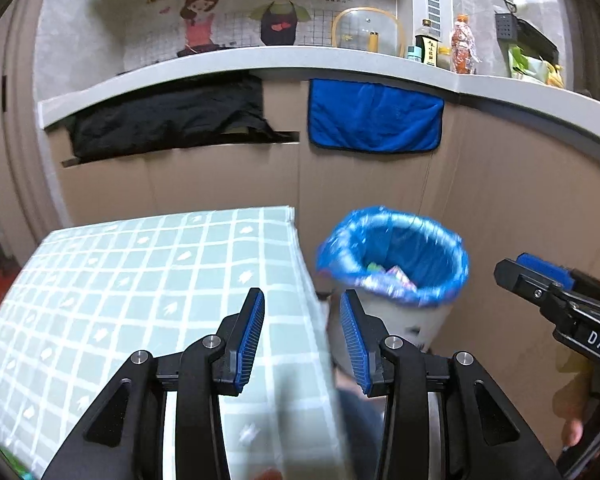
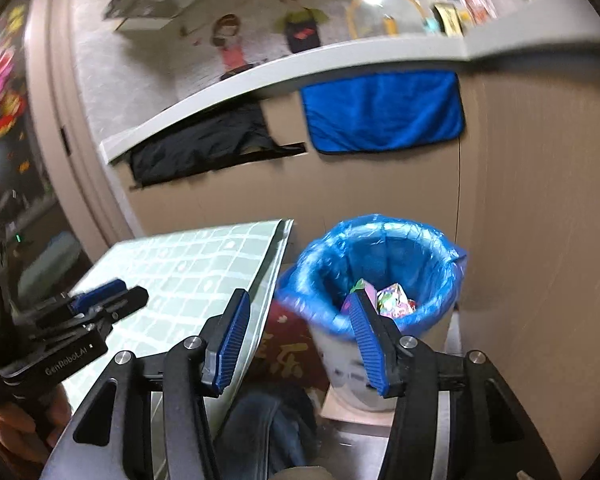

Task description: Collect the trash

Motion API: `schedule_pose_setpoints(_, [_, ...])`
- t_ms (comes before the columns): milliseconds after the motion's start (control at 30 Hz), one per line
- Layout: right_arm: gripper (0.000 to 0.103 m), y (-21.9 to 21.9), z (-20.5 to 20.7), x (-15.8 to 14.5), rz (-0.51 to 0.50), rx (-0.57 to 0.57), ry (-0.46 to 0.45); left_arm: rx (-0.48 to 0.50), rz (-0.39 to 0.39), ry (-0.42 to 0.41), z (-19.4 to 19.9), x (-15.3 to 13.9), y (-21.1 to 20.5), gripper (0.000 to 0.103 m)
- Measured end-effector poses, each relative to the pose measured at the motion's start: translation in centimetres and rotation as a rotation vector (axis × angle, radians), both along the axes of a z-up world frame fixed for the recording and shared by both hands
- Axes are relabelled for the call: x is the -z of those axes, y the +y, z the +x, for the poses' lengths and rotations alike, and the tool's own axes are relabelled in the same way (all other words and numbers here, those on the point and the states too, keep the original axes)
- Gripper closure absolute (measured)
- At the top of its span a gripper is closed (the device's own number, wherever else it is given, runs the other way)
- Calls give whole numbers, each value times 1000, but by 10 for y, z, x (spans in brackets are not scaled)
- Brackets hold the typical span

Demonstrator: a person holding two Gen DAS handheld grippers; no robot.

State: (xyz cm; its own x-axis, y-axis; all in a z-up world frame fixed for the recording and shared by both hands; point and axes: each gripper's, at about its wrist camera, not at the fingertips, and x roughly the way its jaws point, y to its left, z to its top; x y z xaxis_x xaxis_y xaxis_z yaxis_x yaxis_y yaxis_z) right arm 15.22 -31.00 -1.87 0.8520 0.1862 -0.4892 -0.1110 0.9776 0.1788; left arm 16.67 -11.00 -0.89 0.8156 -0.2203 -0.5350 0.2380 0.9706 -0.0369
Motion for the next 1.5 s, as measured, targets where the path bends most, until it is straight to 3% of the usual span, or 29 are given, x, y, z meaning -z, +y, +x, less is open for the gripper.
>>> schedule_pose_setpoints(100, [54, 21, -35, 1, -36, -21, -25, -5, -15, -4, -33, -1, 17, 62])
schedule_pose_setpoints(233, [54, 37, -77, 2, -57, -20, -59, -34, 26, -44, -79, -5, 27, 62])
schedule_pose_setpoints(500, [54, 61, -130, 1, -95, -36, -96, -88, 60, -50, -128, -3, 45, 62])
schedule_pose_setpoints(700, [54, 66, -143, 11, -68, -45, -69, -118, 52, -86, -153, -9, 53, 62])
schedule_pose_setpoints(933, [54, 69, -161, 5, -94, -30, -116, -140, 29, -110, -169, -14, 61, 62])
schedule_pose_setpoints(1500, [54, 73, -158, 6, -104, -38, -101, -133, 11, -102, -171, -12, 59, 62])
